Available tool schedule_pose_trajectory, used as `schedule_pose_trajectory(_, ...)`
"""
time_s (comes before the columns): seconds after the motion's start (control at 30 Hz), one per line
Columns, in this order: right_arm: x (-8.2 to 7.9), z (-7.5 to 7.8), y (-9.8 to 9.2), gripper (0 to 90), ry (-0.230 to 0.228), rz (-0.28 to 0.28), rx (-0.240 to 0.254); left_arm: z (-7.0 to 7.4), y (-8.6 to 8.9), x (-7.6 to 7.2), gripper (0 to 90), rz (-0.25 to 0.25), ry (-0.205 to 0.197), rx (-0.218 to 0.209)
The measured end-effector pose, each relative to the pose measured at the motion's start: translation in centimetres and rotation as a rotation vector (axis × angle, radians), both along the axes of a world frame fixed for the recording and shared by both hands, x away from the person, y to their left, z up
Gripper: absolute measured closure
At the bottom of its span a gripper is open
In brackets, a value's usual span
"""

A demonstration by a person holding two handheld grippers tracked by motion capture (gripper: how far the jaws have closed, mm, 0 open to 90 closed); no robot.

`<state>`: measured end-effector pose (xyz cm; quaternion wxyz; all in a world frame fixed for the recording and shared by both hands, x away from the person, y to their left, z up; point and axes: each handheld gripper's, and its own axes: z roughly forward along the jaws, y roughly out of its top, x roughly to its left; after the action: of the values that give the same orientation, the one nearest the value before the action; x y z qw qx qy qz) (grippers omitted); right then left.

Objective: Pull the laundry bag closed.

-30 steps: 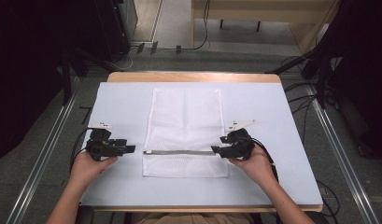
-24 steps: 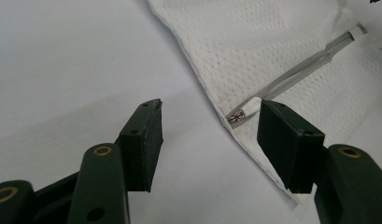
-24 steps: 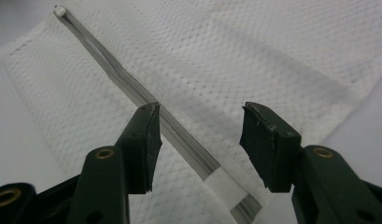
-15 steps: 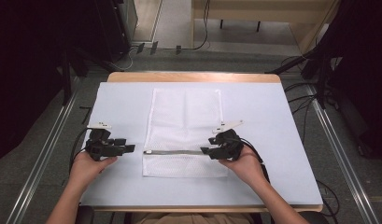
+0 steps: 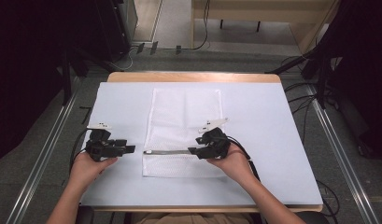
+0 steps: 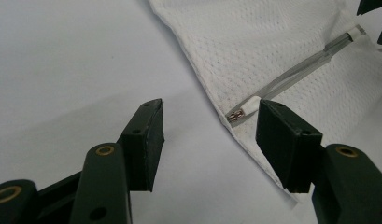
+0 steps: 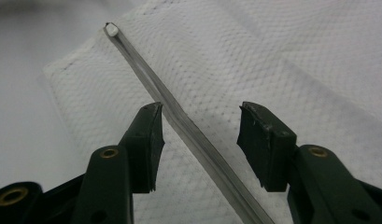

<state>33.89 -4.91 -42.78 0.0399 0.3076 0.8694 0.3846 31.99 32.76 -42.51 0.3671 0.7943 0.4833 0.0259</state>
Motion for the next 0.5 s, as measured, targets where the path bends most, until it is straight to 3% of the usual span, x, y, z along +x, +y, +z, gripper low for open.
schedule_pose_trajectory(0.5,0.9,0.0,3.8,51.8,0.007,0.059,-0.011,0.0,0.0,-0.1,40.9,-0.005,-0.011,-0.006)
